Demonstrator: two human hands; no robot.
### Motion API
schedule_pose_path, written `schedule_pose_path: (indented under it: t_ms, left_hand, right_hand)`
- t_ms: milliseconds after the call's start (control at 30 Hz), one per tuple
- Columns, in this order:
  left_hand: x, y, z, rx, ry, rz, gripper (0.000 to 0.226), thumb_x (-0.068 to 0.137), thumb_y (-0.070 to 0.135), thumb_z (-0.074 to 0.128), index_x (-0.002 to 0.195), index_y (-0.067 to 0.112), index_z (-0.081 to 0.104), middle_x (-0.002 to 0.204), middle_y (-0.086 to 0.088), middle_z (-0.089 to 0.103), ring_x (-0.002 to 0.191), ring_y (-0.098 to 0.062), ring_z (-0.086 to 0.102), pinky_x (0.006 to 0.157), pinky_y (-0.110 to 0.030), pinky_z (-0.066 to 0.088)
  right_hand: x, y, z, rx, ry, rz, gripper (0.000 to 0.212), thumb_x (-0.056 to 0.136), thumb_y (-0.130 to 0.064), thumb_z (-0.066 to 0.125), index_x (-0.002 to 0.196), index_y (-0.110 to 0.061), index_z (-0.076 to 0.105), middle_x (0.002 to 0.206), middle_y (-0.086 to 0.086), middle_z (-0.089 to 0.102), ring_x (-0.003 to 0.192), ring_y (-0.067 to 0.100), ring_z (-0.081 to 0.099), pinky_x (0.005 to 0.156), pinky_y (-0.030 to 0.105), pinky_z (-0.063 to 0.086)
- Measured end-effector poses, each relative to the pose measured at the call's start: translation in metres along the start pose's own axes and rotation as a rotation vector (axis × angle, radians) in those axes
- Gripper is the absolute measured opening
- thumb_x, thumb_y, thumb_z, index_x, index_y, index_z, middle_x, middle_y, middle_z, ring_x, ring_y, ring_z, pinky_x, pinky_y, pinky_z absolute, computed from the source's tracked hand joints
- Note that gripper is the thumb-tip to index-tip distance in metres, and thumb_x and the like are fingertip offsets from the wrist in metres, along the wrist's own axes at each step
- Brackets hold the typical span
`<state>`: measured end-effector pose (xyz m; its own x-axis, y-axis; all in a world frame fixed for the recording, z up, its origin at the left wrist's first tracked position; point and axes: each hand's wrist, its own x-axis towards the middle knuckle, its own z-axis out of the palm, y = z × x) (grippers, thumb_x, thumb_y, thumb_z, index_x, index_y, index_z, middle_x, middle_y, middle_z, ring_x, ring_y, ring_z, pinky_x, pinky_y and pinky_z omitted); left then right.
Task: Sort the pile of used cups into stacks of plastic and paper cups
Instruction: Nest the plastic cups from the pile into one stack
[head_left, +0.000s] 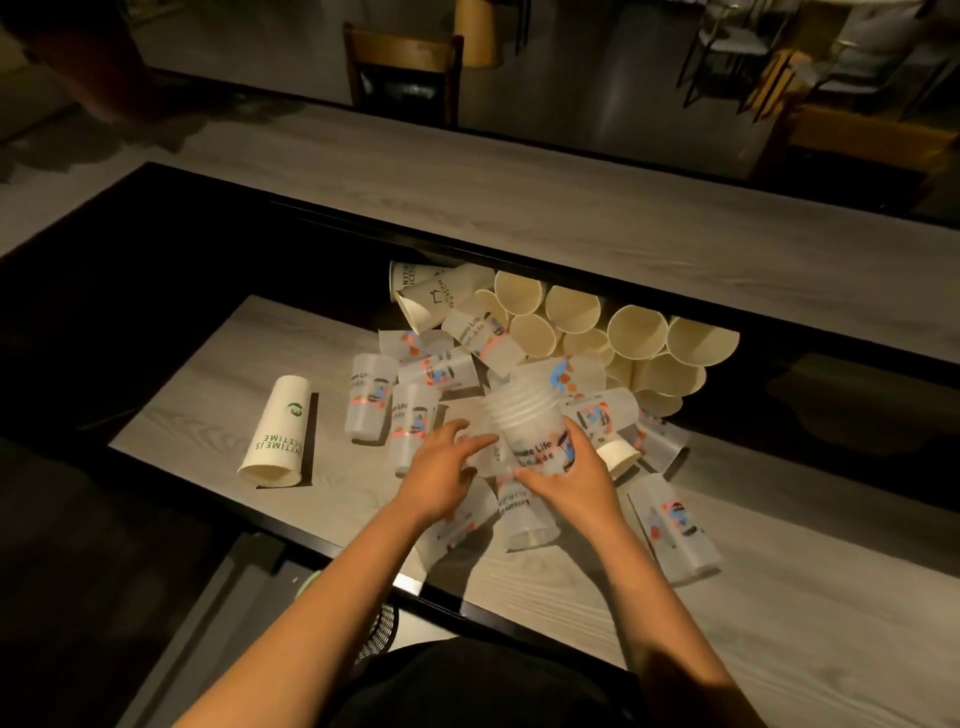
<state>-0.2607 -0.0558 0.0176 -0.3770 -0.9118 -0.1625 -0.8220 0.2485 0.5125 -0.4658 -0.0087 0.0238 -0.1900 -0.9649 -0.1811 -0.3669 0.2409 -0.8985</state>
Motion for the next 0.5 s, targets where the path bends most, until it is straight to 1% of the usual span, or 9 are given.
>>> schedule_pose_path:
  t_ms: [33,100,167,233,300,367,433,500]
  left_hand:
    - [0.004,0.000,0.002,0.058,-0.019,0.019,0.059,0.095,0.014,0.064,0.147,0.035,0.049,0.159,-0.010,0.032,0.146,-0.031,0.028,0.118,-0.044,0.029]
    - [0.012,0.001,0.005,0.142,-0.050,0.039,0.051,0.097,0.018,0.062,0.144,0.033,0.051,0.161,-0.011,0.029,0.148,-0.033,0.026,0.118,-0.046,0.028]
    - [0.020,-0.001,0.007,0.201,-0.048,0.074,0.036,0.099,0.021,0.060,0.134,0.028,0.058,0.161,-0.013,0.030,0.147,-0.034,0.028,0.117,-0.047,0.030]
    - [0.024,-0.005,0.006,0.228,-0.028,0.089,0.023,0.097,0.023,0.062,0.121,0.023,0.063,0.159,-0.015,0.034,0.146,-0.033,0.030,0.115,-0.047,0.032]
    - [0.027,-0.006,0.001,0.191,0.018,0.099,0.018,0.093,0.023,0.067,0.110,0.019,0.065,0.154,-0.015,0.040,0.141,-0.035,0.037,0.111,-0.046,0.036]
    - [0.028,-0.008,-0.006,0.096,0.103,0.108,0.013,0.090,0.018,0.070,0.102,0.015,0.067,0.142,-0.014,0.052,0.129,-0.037,0.049,0.103,-0.044,0.043]
    - [0.027,-0.012,-0.013,-0.041,0.189,0.080,0.009,0.091,0.018,0.071,0.098,0.012,0.067,0.130,-0.010,0.059,0.119,-0.032,0.054,0.098,-0.041,0.046]
    - [0.024,-0.018,-0.019,-0.149,0.261,-0.011,0.011,0.095,0.025,0.068,0.097,0.014,0.066,0.125,-0.007,0.061,0.114,-0.025,0.055,0.095,-0.039,0.047]
  right_hand:
    - [0.000,0.000,-0.001,0.003,0.001,0.004,0.087,0.061,-0.047,0.089,0.137,-0.044,0.048,0.120,-0.029,0.061,0.112,-0.008,0.057,0.086,0.015,0.045]
    - [0.000,-0.001,-0.006,0.010,0.007,0.006,0.081,0.060,-0.047,0.089,0.130,-0.049,0.048,0.115,-0.036,0.061,0.107,-0.018,0.055,0.079,0.005,0.044]
    - [0.000,-0.002,-0.012,0.025,0.005,0.004,0.082,0.061,-0.045,0.090,0.129,-0.053,0.046,0.112,-0.042,0.060,0.103,-0.025,0.053,0.075,-0.001,0.043]
    - [0.000,-0.003,-0.013,0.041,-0.007,0.010,0.084,0.061,-0.042,0.091,0.131,-0.052,0.044,0.110,-0.043,0.060,0.102,-0.026,0.053,0.074,-0.002,0.042]
    - [-0.001,-0.003,-0.015,0.050,-0.006,0.014,0.083,0.061,-0.042,0.090,0.128,-0.055,0.043,0.108,-0.051,0.056,0.100,-0.029,0.052,0.074,-0.004,0.041]
    - [-0.001,-0.004,-0.015,0.049,-0.012,0.022,0.078,0.062,-0.041,0.090,0.122,-0.060,0.044,0.107,-0.057,0.051,0.100,-0.030,0.051,0.073,-0.006,0.039]
    - [-0.001,-0.004,-0.013,0.049,-0.016,0.023,0.078,0.065,-0.035,0.091,0.117,-0.066,0.042,0.107,-0.059,0.050,0.100,-0.031,0.050,0.072,-0.006,0.039]
    - [-0.001,-0.006,-0.011,0.042,-0.017,0.024,0.078,0.066,-0.035,0.091,0.115,-0.071,0.042,0.109,-0.056,0.052,0.102,-0.030,0.051,0.074,-0.005,0.040]
